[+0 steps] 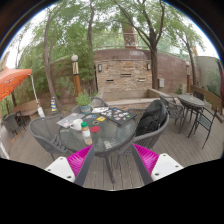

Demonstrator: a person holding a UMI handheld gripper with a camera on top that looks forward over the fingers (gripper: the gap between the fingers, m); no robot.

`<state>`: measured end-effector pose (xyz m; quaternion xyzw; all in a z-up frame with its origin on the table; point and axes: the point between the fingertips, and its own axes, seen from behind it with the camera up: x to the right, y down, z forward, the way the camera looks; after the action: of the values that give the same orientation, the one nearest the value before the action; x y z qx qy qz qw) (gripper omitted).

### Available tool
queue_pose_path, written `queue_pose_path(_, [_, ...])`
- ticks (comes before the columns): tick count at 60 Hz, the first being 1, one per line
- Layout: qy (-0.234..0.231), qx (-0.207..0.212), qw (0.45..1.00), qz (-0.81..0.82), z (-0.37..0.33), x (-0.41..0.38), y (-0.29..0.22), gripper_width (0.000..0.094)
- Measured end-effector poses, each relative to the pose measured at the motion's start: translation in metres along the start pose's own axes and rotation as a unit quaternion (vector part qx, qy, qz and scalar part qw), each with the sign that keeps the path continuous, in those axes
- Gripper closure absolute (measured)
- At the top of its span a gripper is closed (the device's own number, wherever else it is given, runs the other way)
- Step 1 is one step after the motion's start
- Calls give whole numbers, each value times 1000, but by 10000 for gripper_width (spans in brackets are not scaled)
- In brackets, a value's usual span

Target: Pour water

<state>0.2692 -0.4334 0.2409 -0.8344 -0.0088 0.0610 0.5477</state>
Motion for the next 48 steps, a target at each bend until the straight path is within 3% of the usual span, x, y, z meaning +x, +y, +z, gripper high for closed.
queue_pose_path(1, [1, 0, 1000, -2, -4, 2, -19, 111])
queue_pose_path(2, [3, 3, 1000, -3, 0, 2, -1, 110])
queue_pose_path(8, [22, -9, 1000, -6, 0, 8, -13, 112])
queue_pose_path(21, [41, -17, 999, 0, 26, -82, -13, 109])
queue_pose_path(27, [44, 2, 999, -25, 46, -108, -14, 110])
queue_pose_path(34, [25, -6, 1000, -13, 91, -143, 2, 111])
queue_pose_path(48, [5, 37, 999, -15, 227, -182, 17, 115])
